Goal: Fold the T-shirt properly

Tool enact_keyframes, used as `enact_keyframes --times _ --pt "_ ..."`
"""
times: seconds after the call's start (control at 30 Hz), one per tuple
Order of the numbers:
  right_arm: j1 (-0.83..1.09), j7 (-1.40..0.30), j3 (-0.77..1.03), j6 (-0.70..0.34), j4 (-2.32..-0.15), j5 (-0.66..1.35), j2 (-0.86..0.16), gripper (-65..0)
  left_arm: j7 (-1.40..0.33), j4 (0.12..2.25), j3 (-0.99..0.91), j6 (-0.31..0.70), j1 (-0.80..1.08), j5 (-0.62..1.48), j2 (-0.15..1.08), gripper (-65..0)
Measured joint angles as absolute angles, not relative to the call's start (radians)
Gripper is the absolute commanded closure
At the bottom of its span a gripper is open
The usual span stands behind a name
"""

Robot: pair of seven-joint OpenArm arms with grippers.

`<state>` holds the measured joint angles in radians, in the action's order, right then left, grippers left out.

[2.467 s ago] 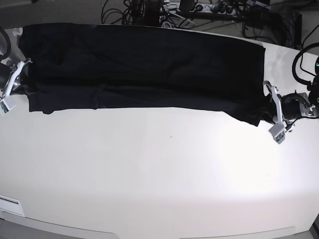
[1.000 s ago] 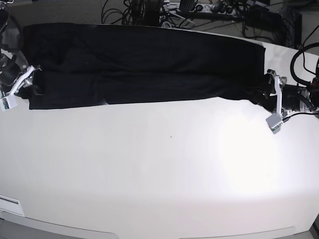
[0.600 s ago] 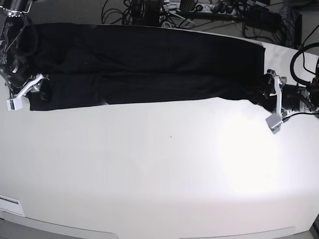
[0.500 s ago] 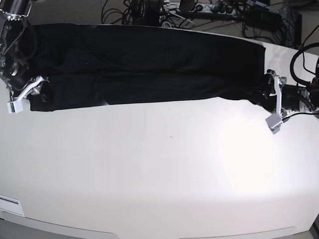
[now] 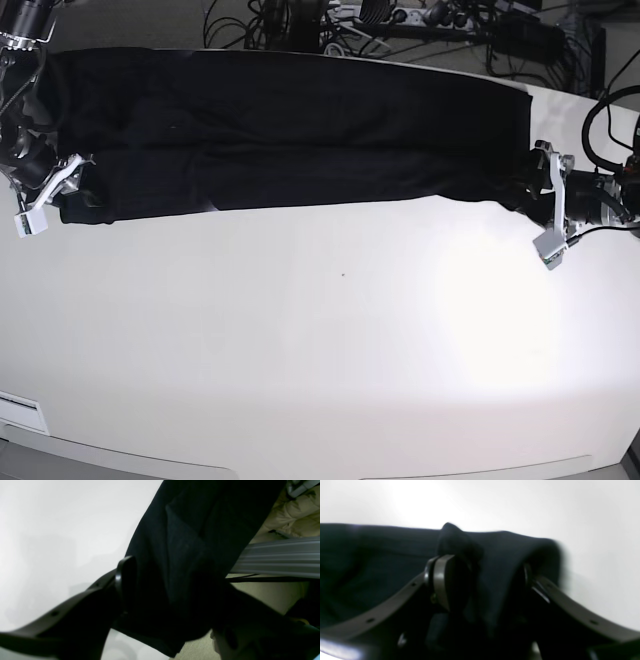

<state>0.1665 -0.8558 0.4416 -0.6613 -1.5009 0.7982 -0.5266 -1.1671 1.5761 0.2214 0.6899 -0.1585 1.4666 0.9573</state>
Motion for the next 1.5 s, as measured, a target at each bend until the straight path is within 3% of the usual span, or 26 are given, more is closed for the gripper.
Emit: enact_keyframes --times 0.13,0.33,0.5,0.77,1.37,1.43,1.5 --pt "0.166 -0.82 0.442 -0.581 -1.522 0.711 -0.577 -34.5 -1.163 1.576 0.221 0.69 -0.158 1.467 0.936 -31.4" --pt "0.168 -0.903 0.442 -0.613 -1.593 0.905 -0.583 -34.5 -1.163 1.576 0.221 0.69 -0.158 1.467 0.937 -31.4" --pt "0.166 -0.91 0.442 -0.611 -1.604 0.928 -0.581 -34.5 -1.163 1.576 0.221 0.69 -0.158 1.467 0.937 -31.4" --pt "0.196 -0.902 0.442 -0.655 -1.599 0.809 -0.488 -34.5 -1.153 1.576 0.221 0.69 -0.158 1.467 0.937 -31.4" --pt "0.19 -0.768 0.442 -0.629 -1.538 0.717 -0.48 -34.2 -1.153 1.576 0.221 0.69 -0.158 1.467 0.937 -31.4" --pt "0.191 -0.766 0.442 -0.641 -1.509 0.715 -0.467 -30.8 -1.153 1.576 0.221 0.69 -0.158 1.467 0.937 -31.4" --pt "0.191 -0.758 0.442 -0.658 -1.494 0.719 -0.457 -20.2 -1.153 1.576 0.221 0.69 -0.158 1.467 0.936 -31.4"
